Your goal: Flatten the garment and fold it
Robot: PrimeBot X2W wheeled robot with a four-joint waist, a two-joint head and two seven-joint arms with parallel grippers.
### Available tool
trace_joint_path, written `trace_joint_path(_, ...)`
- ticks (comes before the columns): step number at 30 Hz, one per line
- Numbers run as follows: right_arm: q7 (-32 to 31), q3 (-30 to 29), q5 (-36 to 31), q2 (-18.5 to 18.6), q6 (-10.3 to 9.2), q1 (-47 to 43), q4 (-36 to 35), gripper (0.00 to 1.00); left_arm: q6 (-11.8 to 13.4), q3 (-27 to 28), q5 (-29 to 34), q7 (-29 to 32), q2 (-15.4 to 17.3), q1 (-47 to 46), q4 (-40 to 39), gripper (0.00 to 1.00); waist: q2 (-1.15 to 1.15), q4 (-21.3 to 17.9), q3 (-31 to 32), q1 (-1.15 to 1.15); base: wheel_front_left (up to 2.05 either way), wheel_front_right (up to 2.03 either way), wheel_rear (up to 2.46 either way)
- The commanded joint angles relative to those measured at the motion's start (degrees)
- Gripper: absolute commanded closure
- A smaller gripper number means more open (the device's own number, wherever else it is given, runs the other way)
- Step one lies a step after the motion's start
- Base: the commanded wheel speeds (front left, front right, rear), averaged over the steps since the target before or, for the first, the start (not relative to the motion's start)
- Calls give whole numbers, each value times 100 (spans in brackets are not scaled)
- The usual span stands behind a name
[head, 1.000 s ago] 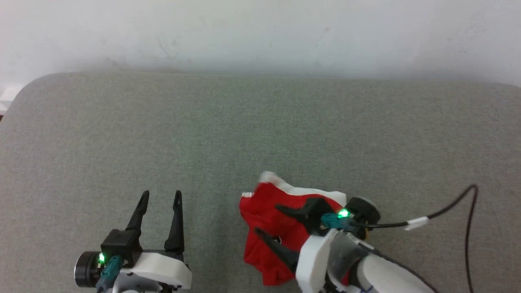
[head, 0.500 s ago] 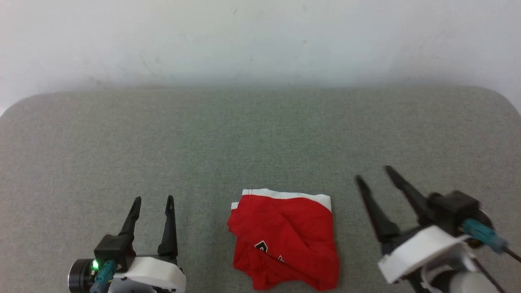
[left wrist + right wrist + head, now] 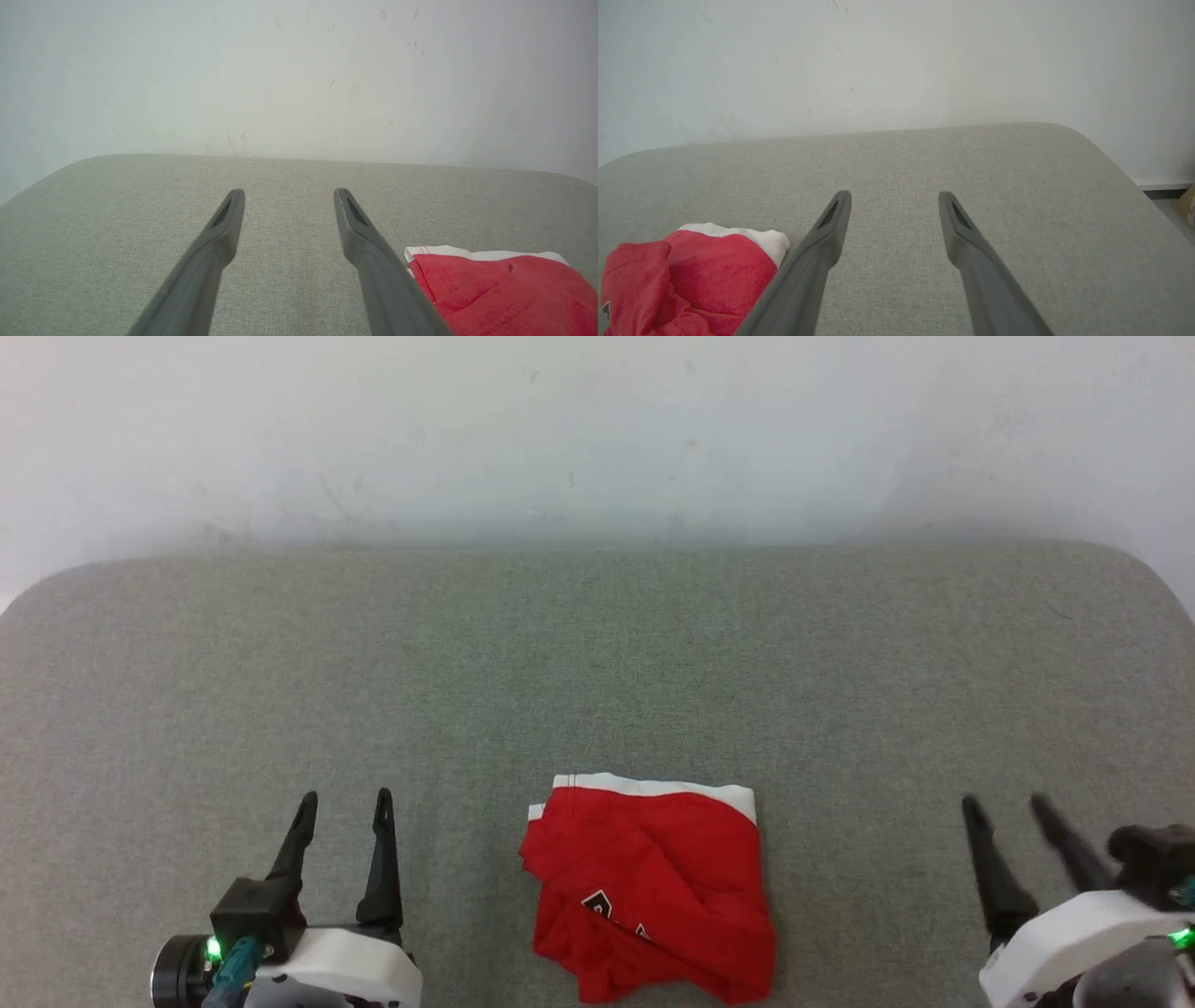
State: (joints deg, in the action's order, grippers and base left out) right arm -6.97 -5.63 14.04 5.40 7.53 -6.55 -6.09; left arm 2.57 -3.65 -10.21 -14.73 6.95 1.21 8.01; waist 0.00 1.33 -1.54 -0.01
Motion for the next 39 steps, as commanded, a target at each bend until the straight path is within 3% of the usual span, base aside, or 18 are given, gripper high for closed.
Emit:
trace_joint_path(1, -212, 17, 130, 38, -4, -29, 202, 0, -28, 30, 36, -27, -7, 38, -7, 0, 0, 12, -7, 1, 0, 0, 0)
trace_joint_path(11, -2405, 719, 2134, 230, -4, 602, 1416, 0, -95, -42, 67, -27, -59, -89, 9, 0, 0, 301, -39, 1, 0, 0, 0)
trace_joint_path(17, -2815, 1270, 2639, 182, -4, 1249, 2112, 0, -123, -122, 73, -27, -148, -221, 46, 0, 0, 531, -119, 1, 0, 0, 0)
trace_joint_path(24, -3265, 1821, 2675, 148, -4, 1804, 3259, 0, -149, -157, 89, -27, -218, -304, 70, 0, 0, 682, -185, 1, 0, 0, 0)
trace_joint_path(25, -3352, 1912, 2651, 149, -4, 1847, 3407, 4, -150, -155, 91, -27, -225, -306, 74, 0, 0, 694, -188, 1, 0, 0, 0)
trace_joint_path(26, -3435, 1994, 2640, 143, -4, 1883, 3540, 49, -150, -154, 94, -27, -233, -307, 77, 0, 0, 706, -190, 1, 0, 0, 0)
trace_joint_path(27, -3505, 2080, 2626, 137, -4, 1917, 3643, 74, -150, -151, 96, -27, -240, -307, 82, 0, 0, 716, -191, 1, 0, 0, 0)
trace_joint_path(28, -3559, 2174, 2614, 135, -4, 1951, 3709, 93, -150, -146, 97, -27, -247, -306, 86, 0, 0, 723, -190, 1, 0, 0, 0)
trace_joint_path(29, -3585, 2274, 2596, 141, -4, 1989, 3738, 100, -150, -141, 99, -27, -253, -305, 89, 0, 0, 725, -187, 1, 0, 0, 0)
trace_joint_path(34, -3087, 2812, 2281, 402, -4, 2298, 3382, 100, -155, -93, 107, -27, -273, -272, 106, 0, 0, 686, -134, 1, 0, 0, 0)
trace_joint_path(39, -2259, 3674, 975, 1105, -4, 2756, 2629, 100, -159, -55, 130, -27, -289, -225, 94, 0, 0, 557, -54, 1, 0, 0, 0)
